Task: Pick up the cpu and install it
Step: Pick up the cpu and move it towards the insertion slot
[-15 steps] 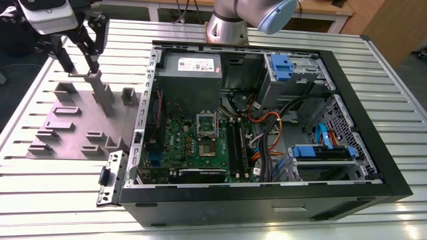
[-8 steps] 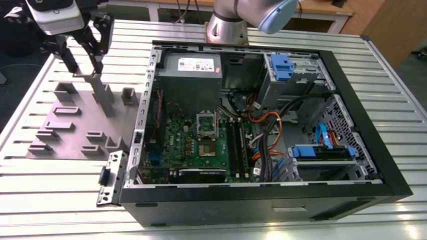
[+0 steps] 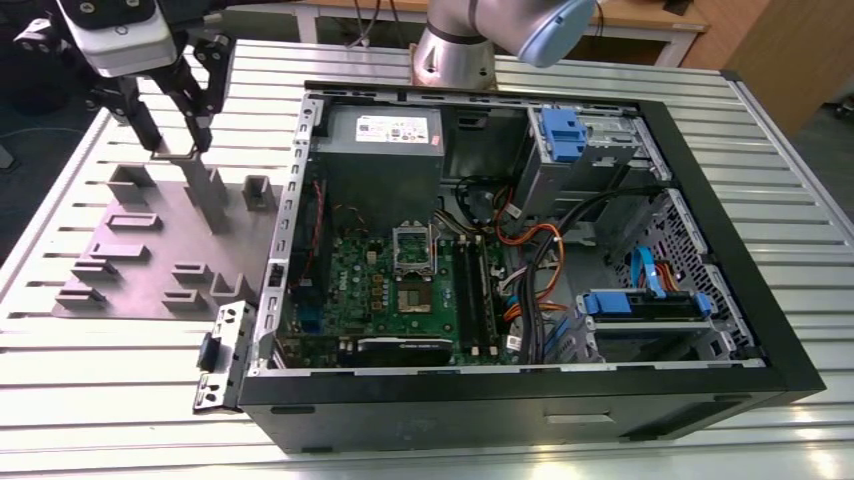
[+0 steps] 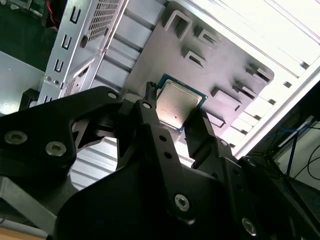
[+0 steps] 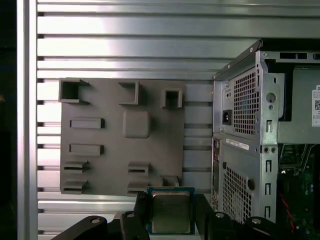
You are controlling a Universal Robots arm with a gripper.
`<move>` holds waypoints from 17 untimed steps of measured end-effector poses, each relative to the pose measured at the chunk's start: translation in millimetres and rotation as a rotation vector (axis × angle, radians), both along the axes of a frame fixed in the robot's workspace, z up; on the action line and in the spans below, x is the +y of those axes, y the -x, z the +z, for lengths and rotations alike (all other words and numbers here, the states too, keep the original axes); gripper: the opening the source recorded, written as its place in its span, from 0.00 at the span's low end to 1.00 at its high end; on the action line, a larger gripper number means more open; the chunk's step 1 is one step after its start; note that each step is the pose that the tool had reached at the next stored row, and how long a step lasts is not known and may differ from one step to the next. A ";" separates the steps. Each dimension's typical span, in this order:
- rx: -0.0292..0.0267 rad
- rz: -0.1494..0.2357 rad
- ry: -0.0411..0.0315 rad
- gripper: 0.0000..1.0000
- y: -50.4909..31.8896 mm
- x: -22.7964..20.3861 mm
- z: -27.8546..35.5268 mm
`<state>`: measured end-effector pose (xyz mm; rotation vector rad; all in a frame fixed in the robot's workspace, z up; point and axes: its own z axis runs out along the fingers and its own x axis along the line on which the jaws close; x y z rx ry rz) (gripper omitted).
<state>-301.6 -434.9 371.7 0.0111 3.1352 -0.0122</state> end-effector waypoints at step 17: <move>0.0000 -0.002 0.0000 0.47 -19.2 -6.1 -0.5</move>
